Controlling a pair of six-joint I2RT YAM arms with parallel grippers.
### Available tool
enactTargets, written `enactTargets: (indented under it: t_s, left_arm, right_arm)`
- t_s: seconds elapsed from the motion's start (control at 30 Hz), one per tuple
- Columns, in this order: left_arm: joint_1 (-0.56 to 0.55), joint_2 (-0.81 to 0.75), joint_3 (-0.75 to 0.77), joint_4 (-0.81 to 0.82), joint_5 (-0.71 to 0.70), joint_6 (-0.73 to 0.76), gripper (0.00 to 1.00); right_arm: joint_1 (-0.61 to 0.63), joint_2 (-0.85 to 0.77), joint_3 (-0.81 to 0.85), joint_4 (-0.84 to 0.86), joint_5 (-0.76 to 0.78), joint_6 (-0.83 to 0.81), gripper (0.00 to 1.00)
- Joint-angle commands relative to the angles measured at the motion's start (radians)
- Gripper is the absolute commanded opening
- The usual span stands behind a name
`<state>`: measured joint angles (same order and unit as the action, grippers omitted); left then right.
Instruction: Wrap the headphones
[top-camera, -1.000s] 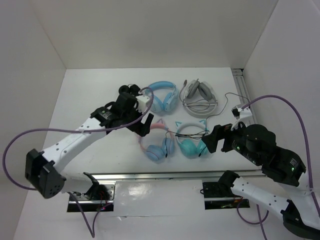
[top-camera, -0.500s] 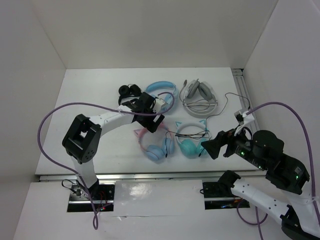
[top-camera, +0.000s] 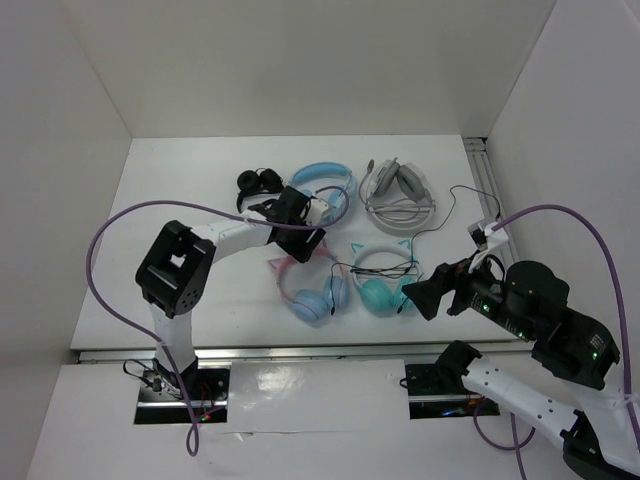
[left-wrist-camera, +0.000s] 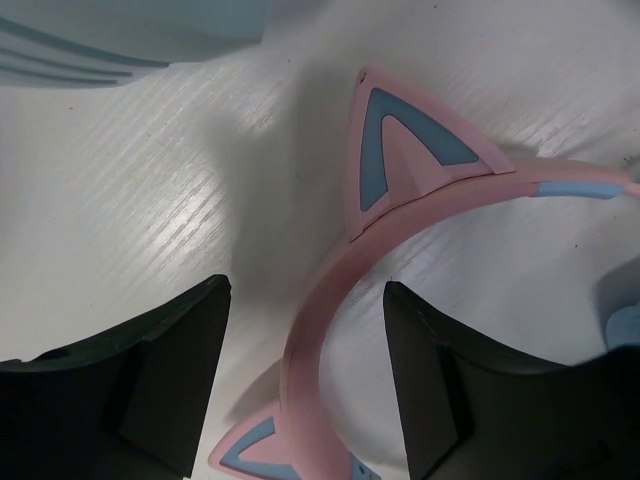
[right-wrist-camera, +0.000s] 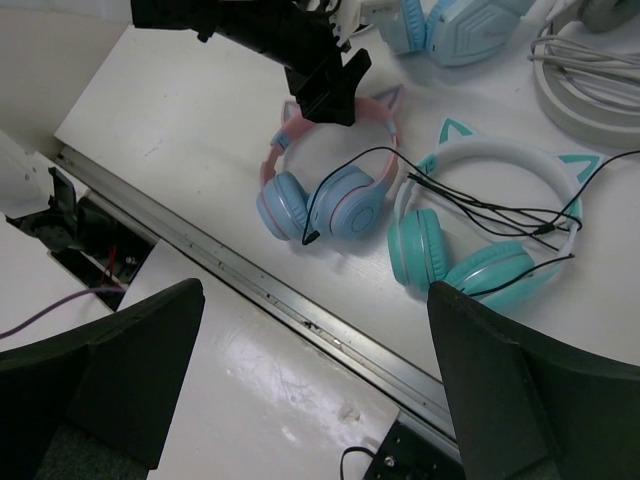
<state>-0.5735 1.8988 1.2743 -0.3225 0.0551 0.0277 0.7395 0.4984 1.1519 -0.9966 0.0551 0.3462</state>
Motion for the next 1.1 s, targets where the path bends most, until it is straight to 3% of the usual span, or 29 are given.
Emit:
enactTargets:
  t_s: [0.0, 0.1, 0.27, 0.37, 0.4, 0.47, 0.53, 0.63, 0.87, 1.07]
  left_arm:
    - [-0.006, 0.025, -0.013, 0.049, 0.054, 0.017, 0.75]
    - [-0.017, 0.046, -0.013, 0.037, 0.054, 0.017, 0.73]
    - [-0.026, 0.057, -0.013, 0.008, 0.029, 0.017, 0.52]
    - [-0.026, 0.057, -0.035, -0.003, 0.029, 0.008, 0.47]
    - [-0.026, 0.045, -0.035, -0.015, 0.029, 0.008, 0.39]
    - [-0.035, 0.030, -0.044, -0.026, 0.020, -0.003, 0.35]
    - [-0.045, -0.001, -0.053, -0.035, 0.011, -0.003, 0.17]
    - [-0.066, -0.041, -0.053, -0.082, -0.014, -0.028, 0.02]
    - [-0.144, -0.210, 0.019, -0.242, -0.095, -0.037, 0.00]
    - [-0.270, -0.348, 0.148, -0.426, -0.392, -0.028, 0.00]
  right_arm:
    - [-0.008, -0.004, 0.017, 0.042, -0.014, -0.018, 1.00]
    - [-0.008, -0.004, 0.017, 0.042, -0.014, -0.018, 1.00]
    - [-0.017, -0.004, 0.017, 0.042, -0.014, -0.009, 1.00]
    - [-0.017, -0.004, 0.035, 0.042, -0.014, -0.009, 1.00]
    - [-0.017, -0.004, 0.046, 0.042, -0.014, -0.009, 1.00]
    - [-0.017, -0.004, 0.055, 0.033, -0.014, -0.009, 1.00]
    - [-0.017, -0.004, 0.066, 0.033, -0.023, -0.009, 1.00]
    - [-0.026, -0.004, 0.066, 0.033, -0.023, -0.009, 1.00]
    - [-0.026, -0.004, 0.066, 0.044, -0.023, -0.009, 1.00]
    - [-0.026, 0.025, 0.034, 0.094, -0.044, 0.000, 1.00]
